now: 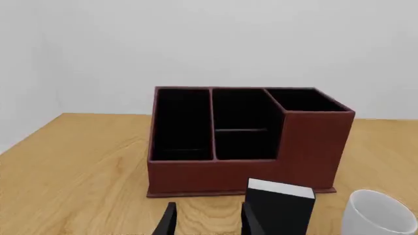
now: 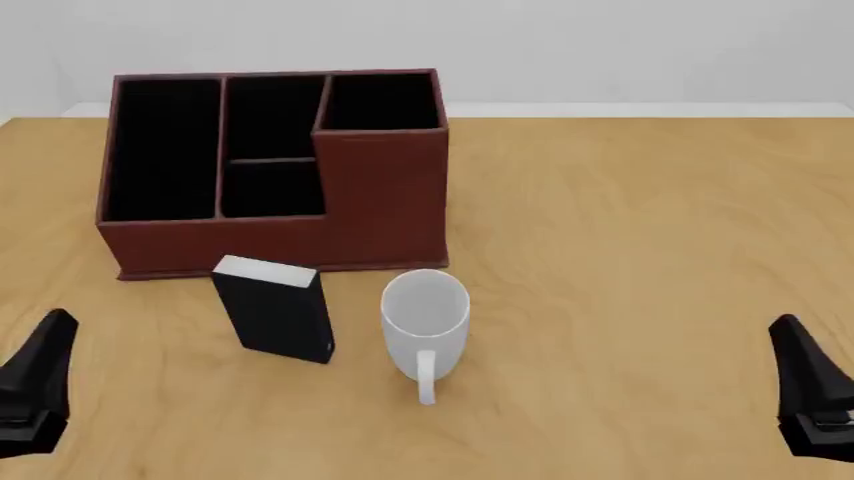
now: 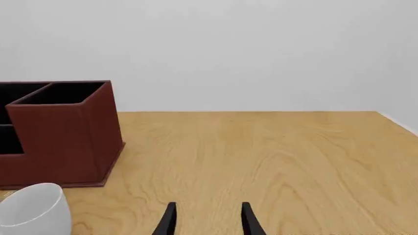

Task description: Pick up the book and place it in the front compartment of the caddy.

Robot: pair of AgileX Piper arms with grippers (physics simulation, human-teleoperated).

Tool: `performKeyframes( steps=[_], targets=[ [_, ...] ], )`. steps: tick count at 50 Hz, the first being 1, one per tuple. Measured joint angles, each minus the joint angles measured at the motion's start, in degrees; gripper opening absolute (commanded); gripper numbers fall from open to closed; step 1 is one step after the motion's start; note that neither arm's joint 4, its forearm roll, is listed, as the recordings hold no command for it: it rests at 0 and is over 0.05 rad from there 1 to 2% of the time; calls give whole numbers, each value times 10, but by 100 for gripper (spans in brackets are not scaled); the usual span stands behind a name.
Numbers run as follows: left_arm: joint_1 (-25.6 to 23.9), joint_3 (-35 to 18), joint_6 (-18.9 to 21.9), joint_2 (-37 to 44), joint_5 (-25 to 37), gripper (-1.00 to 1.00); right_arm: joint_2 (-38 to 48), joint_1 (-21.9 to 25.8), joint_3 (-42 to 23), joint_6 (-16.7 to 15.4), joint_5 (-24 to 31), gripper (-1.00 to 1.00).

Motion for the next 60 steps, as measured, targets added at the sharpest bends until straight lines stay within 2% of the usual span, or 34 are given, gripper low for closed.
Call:
performKeyframes(
  steps=[24, 32, 39, 45, 53, 60],
  targets=[
    [-23, 9, 30, 16, -22, 100, 6, -1, -2, 1, -3, 100],
    [-34, -1, 65, 79, -81, 100, 6, -1, -2, 1, -3, 100],
    [-31, -42, 76, 166, -136, 100, 6, -1, -1, 1, -3, 100],
    [-56, -96, 117, 249, -158, 100, 6, -1, -1, 1, -3, 100],
    [-115, -179, 183, 347, -139, 100, 6, -1, -1, 1, -3, 100],
    [-173, -250, 254, 402, -90, 100, 7, -1, -1, 1, -5, 100]
  ],
)
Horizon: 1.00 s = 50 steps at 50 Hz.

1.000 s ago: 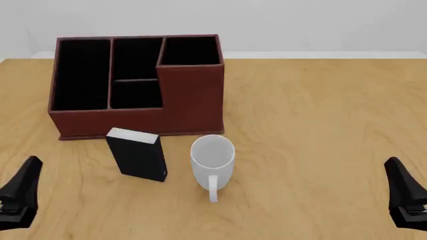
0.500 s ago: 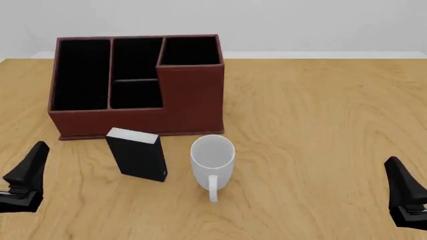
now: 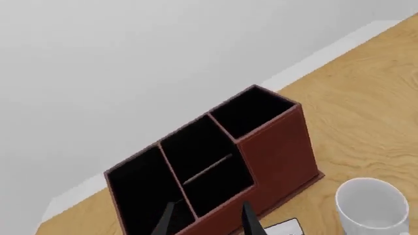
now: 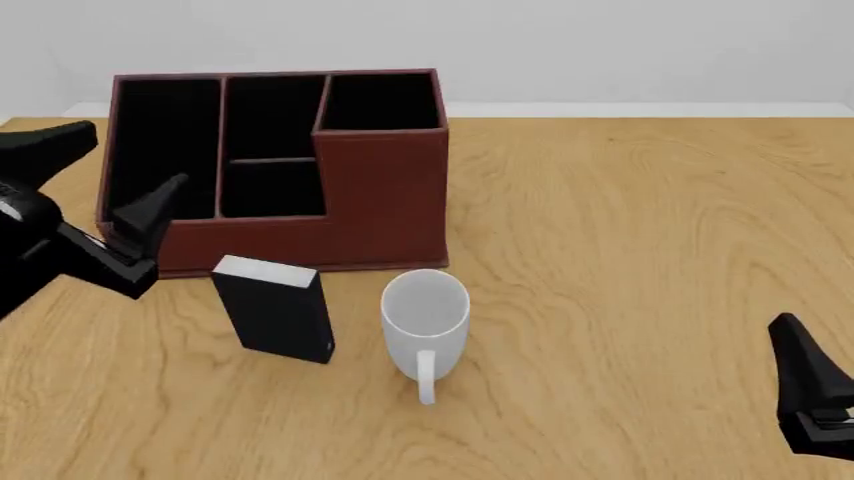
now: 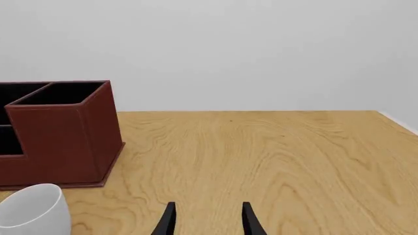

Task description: Pick up the book and place it in the front compartment of the caddy.

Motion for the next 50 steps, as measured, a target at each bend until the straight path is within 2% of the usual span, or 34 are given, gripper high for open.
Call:
performKeyframes(
  steps=[11, 25, 34, 50],
  targets=[
    [-92, -70, 103, 41, 115, 100, 5, 0, 0, 0, -6, 100],
    [-174, -63, 223, 53, 223, 100, 8, 0, 1, 0, -8, 100],
    [-185, -70, 283, 66, 283, 100, 8, 0, 1, 0, -9, 100],
    [-150, -93, 379, 112, 330, 100, 9, 0, 1, 0, -9, 100]
  ],
)
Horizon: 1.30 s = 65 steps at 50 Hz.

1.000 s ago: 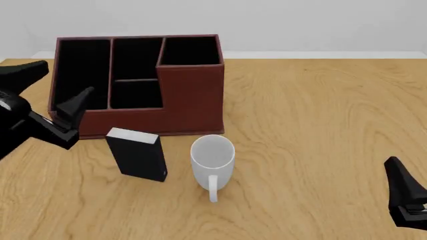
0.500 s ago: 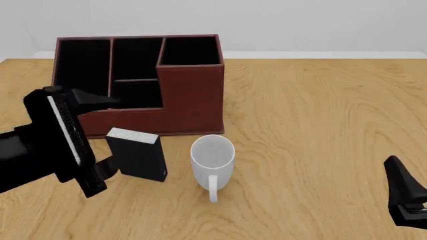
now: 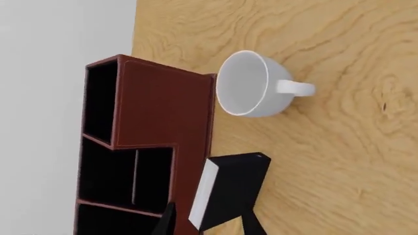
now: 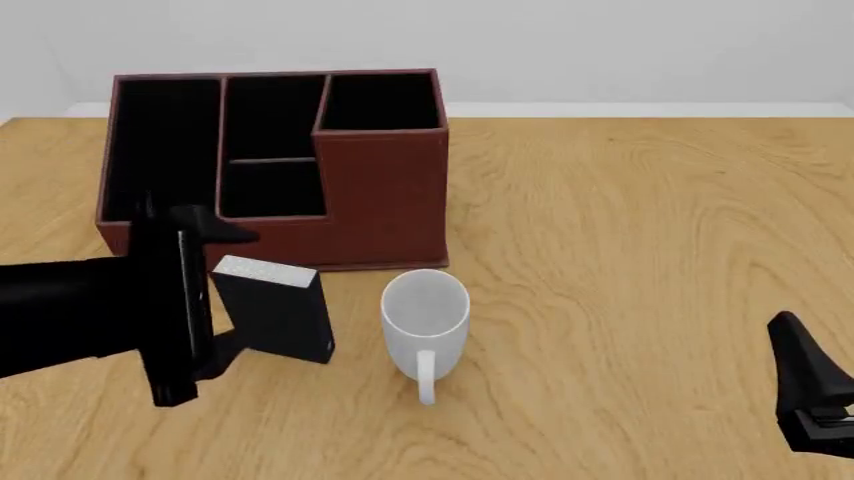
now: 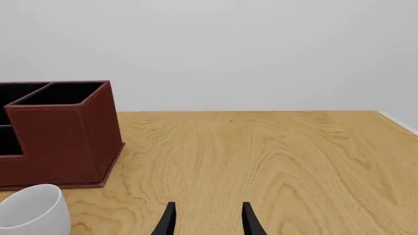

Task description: Pick up the book and place it in the front compartment of the caddy.

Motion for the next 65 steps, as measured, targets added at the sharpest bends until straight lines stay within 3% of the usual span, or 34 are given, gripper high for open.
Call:
performKeyframes(
  steps=[15, 32, 65],
  targets=[
    [34, -23, 59, 64, -6, 100, 0, 0, 0, 0, 0, 100],
    [50, -38, 98, 133, -22, 100, 0, 0, 0, 0, 0, 100],
    [66, -64, 107, 242, -83, 100, 0, 0, 0, 0, 0, 100]
  ],
)
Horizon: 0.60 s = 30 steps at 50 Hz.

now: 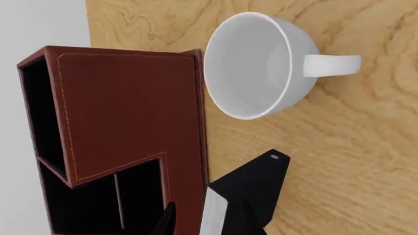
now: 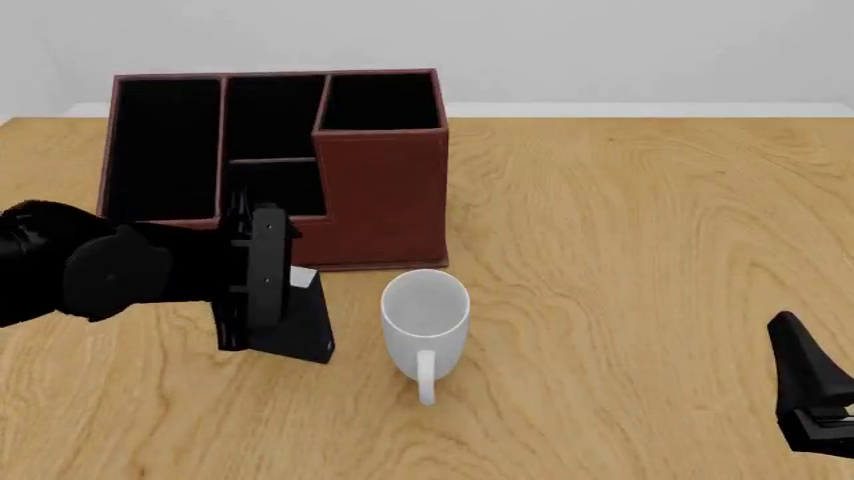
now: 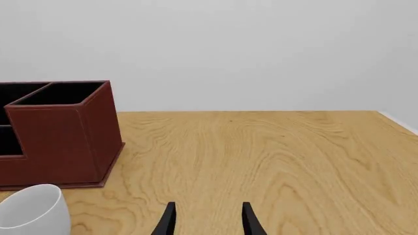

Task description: Pick up the book and place it in the front compartment of the caddy.

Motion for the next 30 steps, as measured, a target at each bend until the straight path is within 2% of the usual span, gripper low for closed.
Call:
performKeyframes(
  steps=[21, 22, 30],
  targets=[
    [-12, 17, -8, 57, -46, 100, 0, 0, 0, 0, 0, 100],
    [-14, 20, -8, 59, -49, -100, 0, 0, 0, 0, 0, 100],
    [-21, 39, -31, 47, -74, -100, 0, 0, 0, 0, 0, 100]
  ],
)
